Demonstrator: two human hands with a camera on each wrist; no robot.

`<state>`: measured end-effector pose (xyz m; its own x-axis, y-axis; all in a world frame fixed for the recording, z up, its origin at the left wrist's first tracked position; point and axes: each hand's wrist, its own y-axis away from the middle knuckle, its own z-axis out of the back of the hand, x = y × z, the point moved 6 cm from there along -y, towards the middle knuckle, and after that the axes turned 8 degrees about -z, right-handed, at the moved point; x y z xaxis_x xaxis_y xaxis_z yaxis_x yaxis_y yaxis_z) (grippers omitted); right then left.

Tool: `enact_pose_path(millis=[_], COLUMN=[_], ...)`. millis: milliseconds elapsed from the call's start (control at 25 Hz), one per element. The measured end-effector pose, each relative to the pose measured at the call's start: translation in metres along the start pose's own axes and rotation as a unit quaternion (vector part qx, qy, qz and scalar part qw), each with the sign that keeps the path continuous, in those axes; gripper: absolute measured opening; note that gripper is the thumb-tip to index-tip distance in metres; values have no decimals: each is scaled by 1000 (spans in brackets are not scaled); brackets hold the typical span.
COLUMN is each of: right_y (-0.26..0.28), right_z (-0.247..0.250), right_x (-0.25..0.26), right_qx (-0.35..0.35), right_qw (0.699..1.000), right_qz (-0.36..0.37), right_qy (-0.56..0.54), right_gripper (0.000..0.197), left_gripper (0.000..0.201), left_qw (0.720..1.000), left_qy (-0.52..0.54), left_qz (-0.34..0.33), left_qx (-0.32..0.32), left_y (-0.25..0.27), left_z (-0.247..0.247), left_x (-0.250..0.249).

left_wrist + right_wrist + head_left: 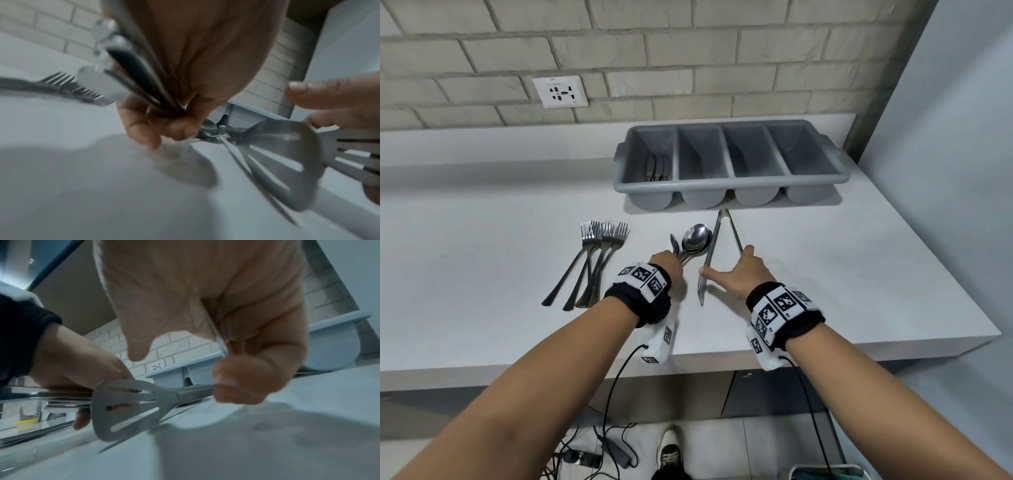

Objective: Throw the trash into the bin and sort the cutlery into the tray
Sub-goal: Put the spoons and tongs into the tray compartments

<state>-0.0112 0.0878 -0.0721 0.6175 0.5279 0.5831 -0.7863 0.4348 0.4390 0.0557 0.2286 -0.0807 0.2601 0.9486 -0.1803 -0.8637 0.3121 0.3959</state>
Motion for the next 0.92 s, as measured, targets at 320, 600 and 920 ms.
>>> enact_pose_path(millis=[320,600,920], right_y=[-8,-9,13], right_z=[-12,-7,33], right_x=[-11,-28,-35], right_qx=[12,46,-6], right_qw=[999,995,973], right_qz=[-37,-43,9], right_qy=[24,-77,-229], right_gripper=[127,124,64], left_gripper=[33,28,15], left_qw=[966,927,884], left_qy=[250,357,442], left_qz=[-55,-95,-151], left_qx=[21,60,30], left_y=[9,20,30], left_z=[-21,-38,-13], left_x=[-22,-40,-54])
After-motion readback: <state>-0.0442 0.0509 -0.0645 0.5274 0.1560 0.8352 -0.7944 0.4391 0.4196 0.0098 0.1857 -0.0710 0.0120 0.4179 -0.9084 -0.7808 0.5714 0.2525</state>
